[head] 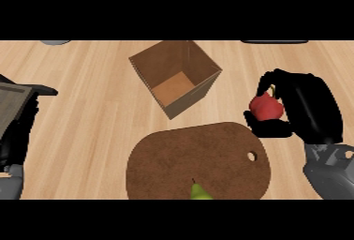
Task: Pick the bell pepper from the cutting board and place it in the cardboard box
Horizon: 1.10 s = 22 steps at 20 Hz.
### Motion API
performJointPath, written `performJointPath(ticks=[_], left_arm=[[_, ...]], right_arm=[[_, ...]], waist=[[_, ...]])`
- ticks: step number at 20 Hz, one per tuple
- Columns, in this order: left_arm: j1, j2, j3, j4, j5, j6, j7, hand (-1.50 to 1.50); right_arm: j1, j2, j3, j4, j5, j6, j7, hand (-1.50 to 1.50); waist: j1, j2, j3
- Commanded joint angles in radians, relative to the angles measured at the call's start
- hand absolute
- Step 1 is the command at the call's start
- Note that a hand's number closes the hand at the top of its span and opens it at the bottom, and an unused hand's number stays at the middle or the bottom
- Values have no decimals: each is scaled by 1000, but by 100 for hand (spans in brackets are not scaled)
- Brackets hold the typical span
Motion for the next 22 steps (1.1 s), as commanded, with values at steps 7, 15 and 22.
performJointPath(ticks=[7, 15, 22], left_arm=[[1, -23, -11, -32, -26, -2, 6, 0], [-20, -42, -5, 31, -32, -7, -37, 0], [-57, -28, -4, -2, -43, -21, 31, 0]], right_arm=[[-324, 255, -82, 270, -82, 19, 15, 150], [-568, 428, -182, 604, -87, -81, 45, 150], [-761, 467, -232, 1014, -134, -226, -63, 150]], waist=[[17, 4, 0], [20, 8, 0], [36, 12, 0]])
